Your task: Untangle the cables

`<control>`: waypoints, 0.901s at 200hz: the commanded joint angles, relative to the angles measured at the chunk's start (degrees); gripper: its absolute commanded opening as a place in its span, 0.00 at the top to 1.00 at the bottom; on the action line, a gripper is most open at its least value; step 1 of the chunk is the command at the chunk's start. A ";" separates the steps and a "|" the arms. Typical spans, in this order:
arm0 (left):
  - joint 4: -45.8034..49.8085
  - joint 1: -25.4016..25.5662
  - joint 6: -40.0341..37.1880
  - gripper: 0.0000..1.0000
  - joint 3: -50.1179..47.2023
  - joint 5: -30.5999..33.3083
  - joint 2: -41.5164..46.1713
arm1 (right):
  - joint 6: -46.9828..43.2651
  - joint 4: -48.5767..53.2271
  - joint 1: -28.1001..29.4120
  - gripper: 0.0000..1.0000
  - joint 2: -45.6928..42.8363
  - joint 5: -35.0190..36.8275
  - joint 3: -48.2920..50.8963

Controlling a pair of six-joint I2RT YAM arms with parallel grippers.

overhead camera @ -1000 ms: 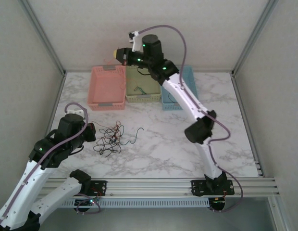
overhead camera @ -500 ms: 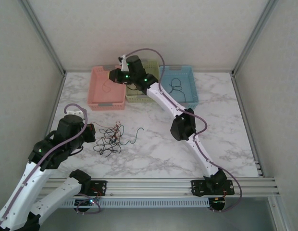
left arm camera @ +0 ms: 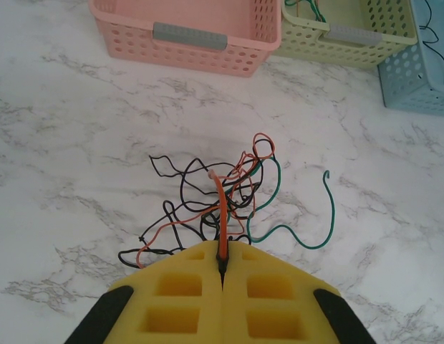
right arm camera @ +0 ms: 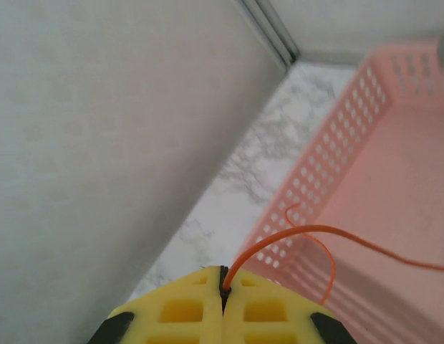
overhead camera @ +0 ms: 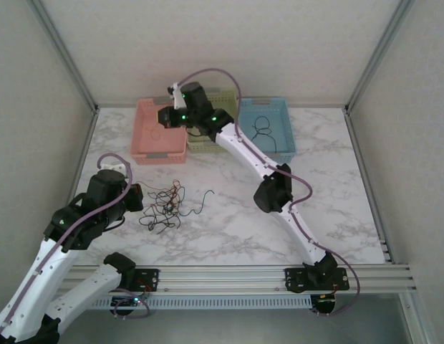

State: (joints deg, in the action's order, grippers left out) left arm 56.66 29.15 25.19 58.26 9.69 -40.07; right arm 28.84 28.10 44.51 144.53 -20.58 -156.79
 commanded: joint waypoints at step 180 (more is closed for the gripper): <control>-0.44 0.03 -1.08 1.00 -0.78 -0.38 0.17 | -11.26 -9.04 4.38 1.00 -72.08 21.16 71.11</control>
State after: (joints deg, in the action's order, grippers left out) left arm 56.64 29.15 25.02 58.24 9.52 -40.12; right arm 16.25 21.63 48.90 78.83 -6.11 -94.70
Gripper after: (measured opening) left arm 0.050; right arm 0.056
